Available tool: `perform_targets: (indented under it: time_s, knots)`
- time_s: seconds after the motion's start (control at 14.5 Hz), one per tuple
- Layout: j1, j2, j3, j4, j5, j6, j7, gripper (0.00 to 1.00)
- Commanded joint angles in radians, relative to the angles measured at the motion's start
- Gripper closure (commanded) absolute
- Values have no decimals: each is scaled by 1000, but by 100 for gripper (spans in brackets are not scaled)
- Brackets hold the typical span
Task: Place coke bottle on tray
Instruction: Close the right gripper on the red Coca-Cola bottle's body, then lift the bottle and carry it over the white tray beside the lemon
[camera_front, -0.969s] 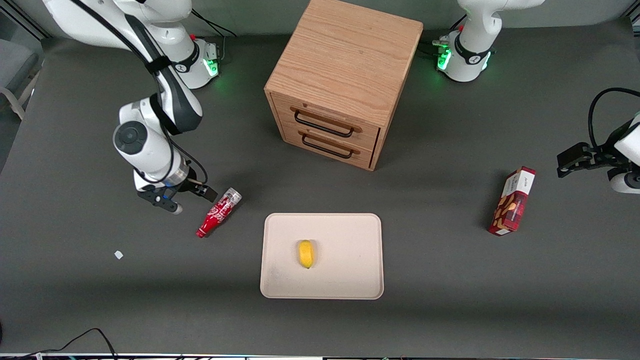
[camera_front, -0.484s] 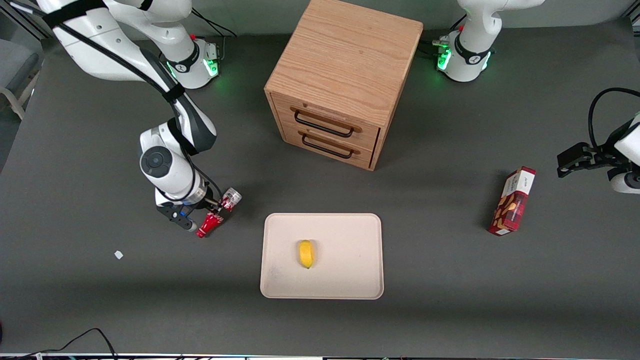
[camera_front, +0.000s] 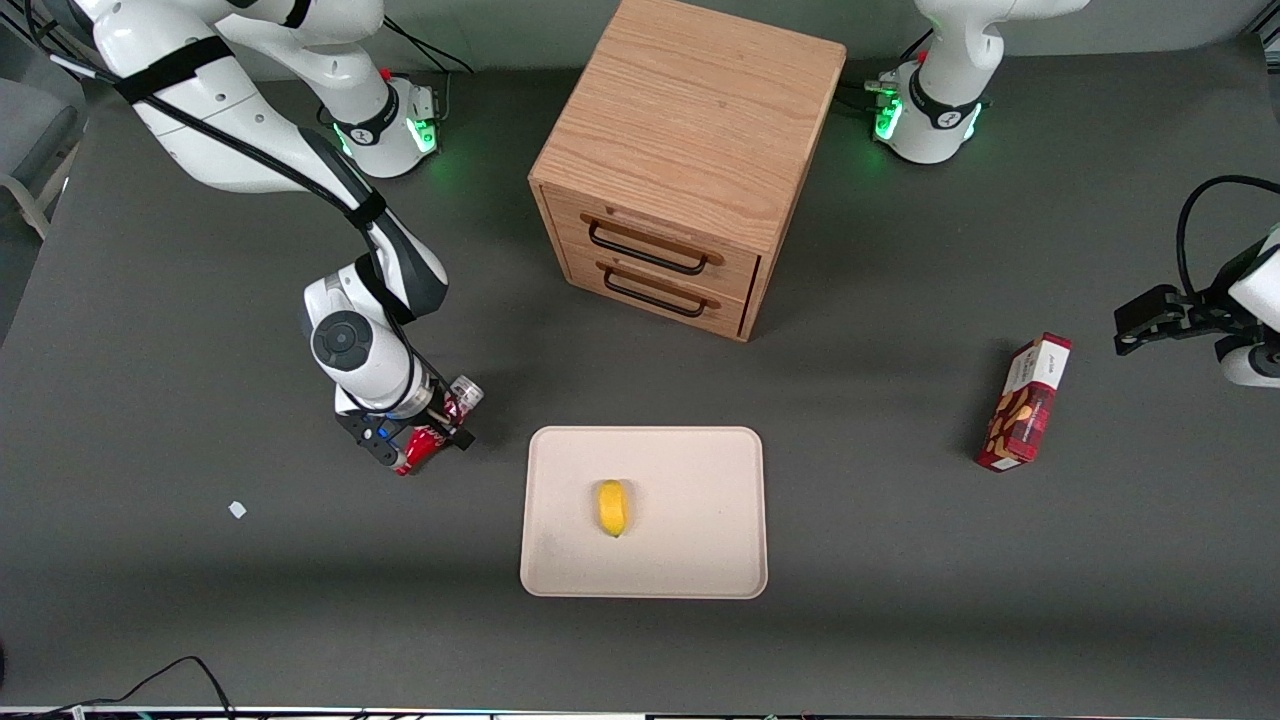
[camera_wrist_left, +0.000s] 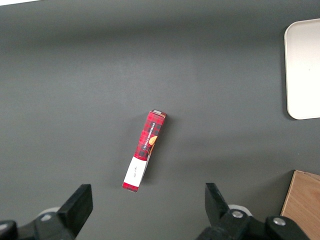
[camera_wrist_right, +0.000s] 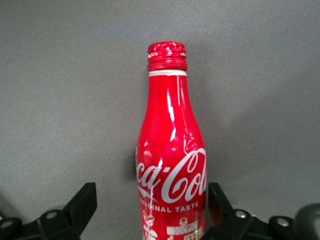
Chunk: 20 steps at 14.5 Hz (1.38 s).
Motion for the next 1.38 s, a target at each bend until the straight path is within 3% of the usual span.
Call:
perform_targets:
  time_s: [0.0, 0.14, 0.62, 0.97, 1.31]
  knots:
    - [5, 16, -3, 21, -41, 8, 45, 19]
    - [8, 15, -3, 18, -58, 6, 47, 100]
    - [-3, -23, -2, 21, -81, -36, 42, 100]
    - [-23, -192, 53, 71, -58, -303, -13, 100]
    - [-47, -222, 112, 397, 90, -752, -180, 100]
